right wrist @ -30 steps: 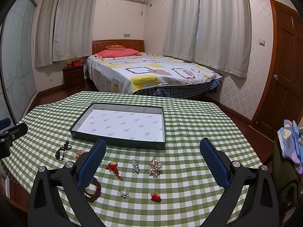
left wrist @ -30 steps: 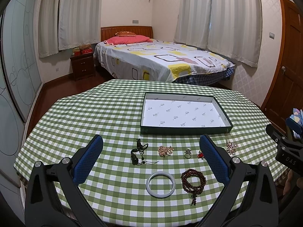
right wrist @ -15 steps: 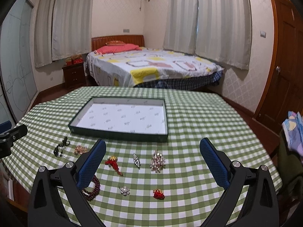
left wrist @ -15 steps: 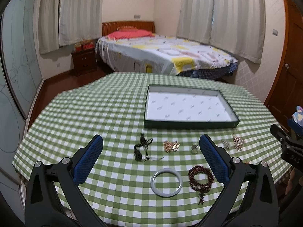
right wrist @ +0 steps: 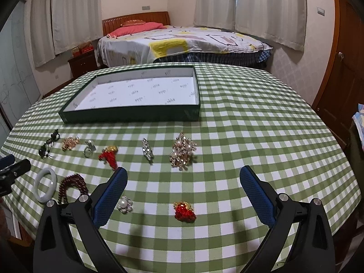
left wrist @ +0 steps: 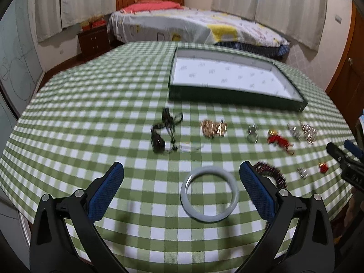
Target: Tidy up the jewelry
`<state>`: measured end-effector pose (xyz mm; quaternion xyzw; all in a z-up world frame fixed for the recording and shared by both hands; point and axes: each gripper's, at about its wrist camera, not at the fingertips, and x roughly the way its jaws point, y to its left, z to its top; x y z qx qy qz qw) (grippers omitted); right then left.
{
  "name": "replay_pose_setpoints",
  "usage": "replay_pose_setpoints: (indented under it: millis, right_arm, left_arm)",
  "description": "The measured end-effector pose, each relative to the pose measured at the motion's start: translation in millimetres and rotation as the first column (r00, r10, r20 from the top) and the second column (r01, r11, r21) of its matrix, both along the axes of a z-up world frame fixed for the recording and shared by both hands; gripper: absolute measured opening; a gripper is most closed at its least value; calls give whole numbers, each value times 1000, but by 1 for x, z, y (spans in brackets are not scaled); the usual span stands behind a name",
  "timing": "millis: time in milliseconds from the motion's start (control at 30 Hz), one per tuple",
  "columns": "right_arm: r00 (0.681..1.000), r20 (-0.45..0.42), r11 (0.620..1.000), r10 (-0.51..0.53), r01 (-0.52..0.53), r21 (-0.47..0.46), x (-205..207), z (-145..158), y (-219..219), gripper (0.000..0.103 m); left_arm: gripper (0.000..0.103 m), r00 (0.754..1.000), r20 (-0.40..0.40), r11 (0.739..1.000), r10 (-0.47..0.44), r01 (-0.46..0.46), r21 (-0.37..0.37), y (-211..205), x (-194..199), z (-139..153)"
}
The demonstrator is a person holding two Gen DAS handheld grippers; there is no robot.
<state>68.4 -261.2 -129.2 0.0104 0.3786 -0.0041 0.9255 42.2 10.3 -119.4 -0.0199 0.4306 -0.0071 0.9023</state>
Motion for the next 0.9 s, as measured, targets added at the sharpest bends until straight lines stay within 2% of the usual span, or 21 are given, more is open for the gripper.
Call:
replay_pose_setpoints:
  millis: [33, 100, 133, 167, 467, 567, 633, 900]
  right_arm:
    - [1000, -1, 1000, 2, -2, -1, 1, -1, -1, 95]
    - [1000, -2, 1000, 8, -8, -3, 0, -2, 0, 87]
    - [1000, -8, 1000, 12, -12, -6, 1, -3, 0, 70]
    - [1000, -17, 1000, 13, -13, -7, 2, -4, 0, 62]
    - [998, -59, 999, 28, -26, 39, 6, -14, -1, 62]
    - [997, -68, 999, 28, -25, 45, 7, -16, 0, 62]
    - [997, -72, 999, 26, -23, 49, 8, -17, -1, 62]
    - [997, -78, 998, 27, -23, 55, 9, -17, -1, 63]
  left_arm:
    - [99, 1000, -10, 1000, -2, 2, -4, -1, 0, -2]
    - [99, 1000, -23, 1000, -10, 10, -7, -4, 2, -7]
    - [98, 999, -30, 1000, -18, 18, -5, -6, 3, -9]
    - [98, 999, -37, 1000, -28, 28, -3, -8, 4, -11]
    - [98, 994, -94, 998, -61, 61, -11, -18, 7, -26]
    - [89, 991, -115, 998, -66, 64, -22, -17, 9, -32]
    - [89, 991, -117, 997, -70, 66, -38, -17, 10, -34]
    - [89, 989, -122, 996, -85, 83, -20, -22, 9, -36]
